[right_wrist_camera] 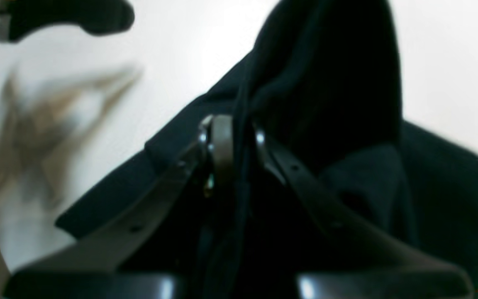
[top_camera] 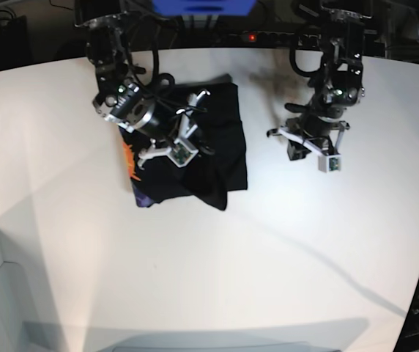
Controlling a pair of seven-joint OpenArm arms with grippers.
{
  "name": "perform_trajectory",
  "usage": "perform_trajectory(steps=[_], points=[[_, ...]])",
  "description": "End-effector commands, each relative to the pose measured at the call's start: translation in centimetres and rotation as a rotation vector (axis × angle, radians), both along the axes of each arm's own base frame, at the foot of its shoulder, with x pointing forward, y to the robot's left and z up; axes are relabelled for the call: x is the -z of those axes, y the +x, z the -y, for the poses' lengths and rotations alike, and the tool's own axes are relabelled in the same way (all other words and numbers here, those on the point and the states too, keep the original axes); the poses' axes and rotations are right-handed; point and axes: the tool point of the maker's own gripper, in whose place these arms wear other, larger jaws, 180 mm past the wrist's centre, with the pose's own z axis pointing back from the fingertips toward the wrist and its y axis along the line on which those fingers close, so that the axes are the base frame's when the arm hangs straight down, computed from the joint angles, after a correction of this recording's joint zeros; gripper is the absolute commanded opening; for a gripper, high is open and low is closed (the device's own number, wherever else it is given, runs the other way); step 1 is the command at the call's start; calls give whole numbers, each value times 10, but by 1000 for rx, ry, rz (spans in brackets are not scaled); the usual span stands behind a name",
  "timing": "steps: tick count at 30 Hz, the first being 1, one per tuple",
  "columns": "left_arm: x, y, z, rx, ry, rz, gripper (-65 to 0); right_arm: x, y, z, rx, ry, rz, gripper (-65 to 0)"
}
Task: Fold the T-shirt properly
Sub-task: 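Release the right gripper and raise the left gripper away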
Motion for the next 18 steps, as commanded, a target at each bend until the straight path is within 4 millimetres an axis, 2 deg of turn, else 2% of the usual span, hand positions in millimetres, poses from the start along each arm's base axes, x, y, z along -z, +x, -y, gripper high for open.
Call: perform_trajectory(steps=[1, 4, 8, 10, 12, 14, 18], points=[[-12, 6, -1, 5, 5, 45, -604, -13, 6, -4, -3, 39, 36, -650], [-12, 6, -3, 5, 9, 45, -604, -8, 5, -4, -3, 37, 23, -631], [-15, 8, -14, -21, 18, 51, -603, -10, 5, -4, -4, 33, 28, -471], [-17, 8, -24, -50, 23, 56, -602, -17, 5, -4, -3, 42, 43, -374], [-16, 5, -33, -75, 32, 52, -602, -29, 5, -4, -2, 49, 76, -305], [-18, 4, -45, -104, 40, 55, -602, -40, 0, -4, 0, 59, 100, -271], [-27, 4, -77, -185, 68, 79, -602, -68, -3, 0, 10, 72, 173, -265]])
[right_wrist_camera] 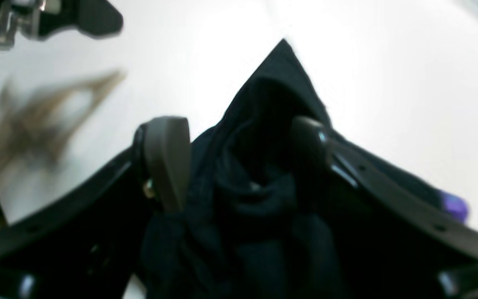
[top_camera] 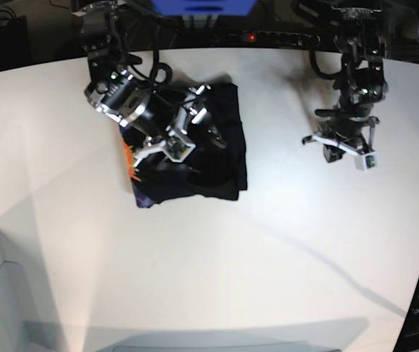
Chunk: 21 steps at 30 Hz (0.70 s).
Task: Fold the T-shirt properly
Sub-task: 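Release the right gripper and raise the left gripper away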
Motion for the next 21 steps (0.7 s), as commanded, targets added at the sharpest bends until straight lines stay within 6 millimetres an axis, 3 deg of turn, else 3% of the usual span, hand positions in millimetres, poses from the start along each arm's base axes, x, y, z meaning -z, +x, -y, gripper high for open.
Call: perform_trajectory(steps=[1, 5, 10, 13, 15, 21], points=[[-16, 7, -10, -12, 24, 51, -602, -19, 4, 1, 6, 40, 54, -265], [-29, 4, -48, -112, 55, 83, -601, -15, 13, 37, 114, 12, 50, -265], [-41, 1, -76, -187, 79, 113, -601, 13, 16, 59, 169, -18, -19, -265], [-43, 1, -80, -195, 83, 116, -601, 33, 12, 57, 162, -23, -76, -265], [-43, 1, -80, -194, 85, 118, -601, 39, -2, 47, 133, -15, -104, -265], [-42, 0, -80, -197, 80, 116, -601, 26, -41, 9, -24, -6, -91, -265]])
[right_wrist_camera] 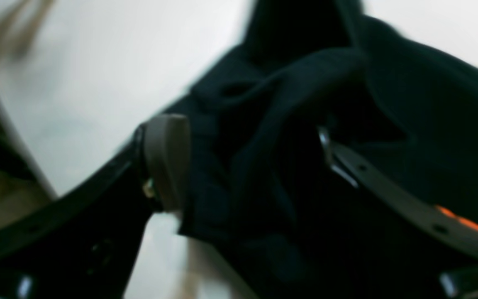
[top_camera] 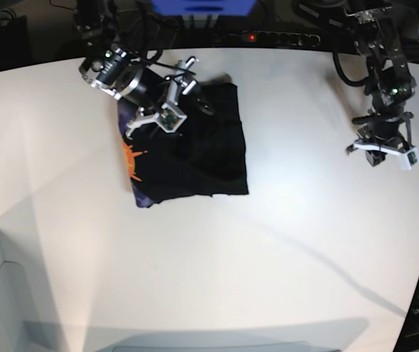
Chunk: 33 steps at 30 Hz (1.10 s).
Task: Fold the T-shirt properly
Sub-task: 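Release the right gripper and raise the left gripper away, then press and square the folded bundle edges with both grippers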
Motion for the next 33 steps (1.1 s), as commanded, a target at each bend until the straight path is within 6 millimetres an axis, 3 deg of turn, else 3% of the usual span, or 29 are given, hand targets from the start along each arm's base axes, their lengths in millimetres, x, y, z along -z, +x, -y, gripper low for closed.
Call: perform_trajectory(steps=[1, 4, 9, 17, 21, 27, 31, 33], points=[[-13, 6, -4, 6, 26, 40, -601, -20, 3, -8, -23, 46, 57, -265], [-14, 5, -4, 7, 27, 41, -601, -19, -13, -19, -107, 32, 56, -265], [-17, 2, -14, -19, 36, 47, -601, -12, -28, -18, -204, -22, 57, -265], [-23, -3, -30, -64, 49, 59, -601, -26, -24, -9, -218, -45, 115, -265], [-22, -3, -31, -66, 50, 57, -601, -30, -5, -9, -182, -37, 140, -265], [-20, -5, -27, -59, 45, 52, -601, -45, 54, 14, -7, -17, 200, -263], [-14, -6, -14, -62, -55, 73, -591, -38, 90, 24, 81, 7, 183, -265], [-9, -11, -8, -60, -106, 70, -532, -27, 103, 24, 112, 24, 147, -265]])
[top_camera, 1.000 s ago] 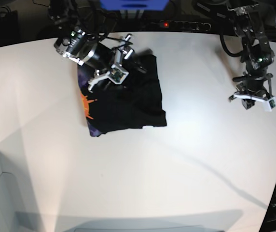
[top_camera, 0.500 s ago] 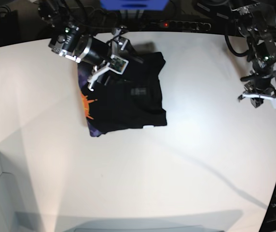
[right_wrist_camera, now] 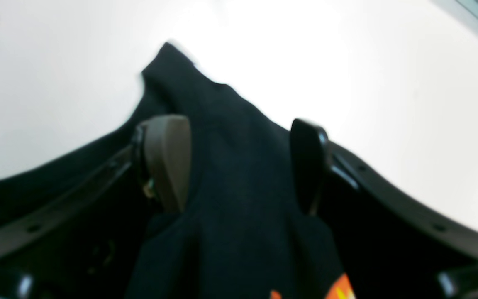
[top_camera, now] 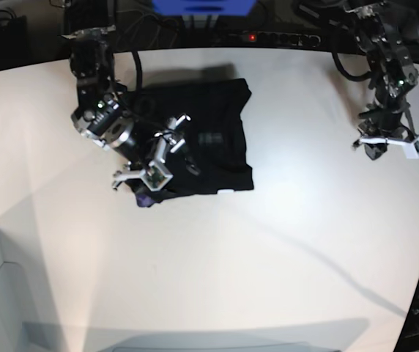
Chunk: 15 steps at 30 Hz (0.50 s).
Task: Fold the T-shirt properly
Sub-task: 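Press and square the folded bundle edges with both grippers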
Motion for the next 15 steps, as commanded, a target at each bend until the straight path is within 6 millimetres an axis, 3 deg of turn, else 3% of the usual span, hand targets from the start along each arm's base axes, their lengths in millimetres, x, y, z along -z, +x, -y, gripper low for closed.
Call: perform_trajectory(steps=[1, 3, 6, 10, 12, 15], points=[[-12, 3, -2, 0, 6, 42, -480, -10, 7, -8, -2, 49, 26, -265], [-7, 0, 8, 15, -51, 42, -370, -2, 8, -12, 0, 61, -1, -265], [-4, 1, 48, 109, -136, 46, -249, -2, 7, -13, 0, 69, -3, -265], [-4, 4, 117, 267, -260, 52, -232, -12, 7, -4, 19, 59, 29, -265], [2, 3, 157, 341, -327, 38, -231, -23, 10, 12, 64, 55, 62, -265], [14, 0, 195, 400, -388, 5, -231, -38, 13, 39, 139, 40, 108, -264]])
